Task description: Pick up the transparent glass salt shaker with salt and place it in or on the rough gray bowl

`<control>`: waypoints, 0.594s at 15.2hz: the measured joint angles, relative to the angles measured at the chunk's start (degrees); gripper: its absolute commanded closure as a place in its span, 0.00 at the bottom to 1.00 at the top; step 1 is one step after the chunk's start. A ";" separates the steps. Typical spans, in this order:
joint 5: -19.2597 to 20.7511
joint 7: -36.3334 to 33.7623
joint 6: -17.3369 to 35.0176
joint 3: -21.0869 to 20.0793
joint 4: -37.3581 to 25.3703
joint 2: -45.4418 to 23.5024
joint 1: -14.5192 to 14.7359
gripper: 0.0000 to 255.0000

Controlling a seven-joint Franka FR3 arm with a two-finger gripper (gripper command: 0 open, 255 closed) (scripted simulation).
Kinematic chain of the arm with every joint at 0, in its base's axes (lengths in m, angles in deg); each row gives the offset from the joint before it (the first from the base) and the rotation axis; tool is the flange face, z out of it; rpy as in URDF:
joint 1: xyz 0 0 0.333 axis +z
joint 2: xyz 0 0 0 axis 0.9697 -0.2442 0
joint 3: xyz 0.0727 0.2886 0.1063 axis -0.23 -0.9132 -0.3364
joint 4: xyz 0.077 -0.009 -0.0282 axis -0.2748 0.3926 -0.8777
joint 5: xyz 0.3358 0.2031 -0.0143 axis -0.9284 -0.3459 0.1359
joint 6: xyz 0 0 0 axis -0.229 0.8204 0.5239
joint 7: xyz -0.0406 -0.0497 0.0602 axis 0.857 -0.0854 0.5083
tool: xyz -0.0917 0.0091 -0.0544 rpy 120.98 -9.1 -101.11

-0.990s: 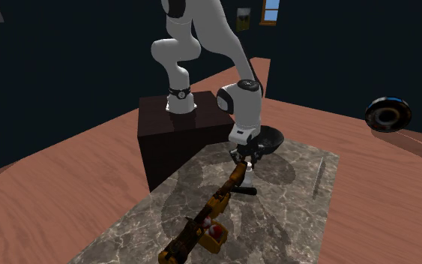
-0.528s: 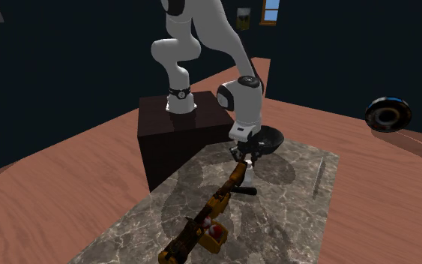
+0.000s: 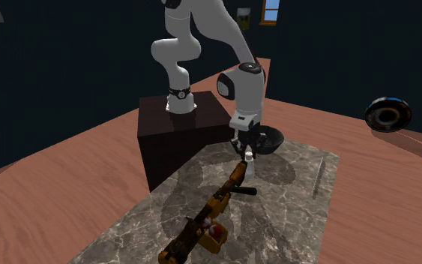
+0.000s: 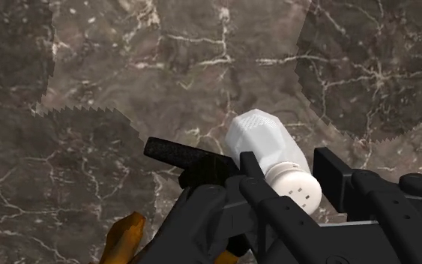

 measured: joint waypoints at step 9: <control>-1.28 0.53 -5.34 -0.96 0.41 5.80 -0.83 1.00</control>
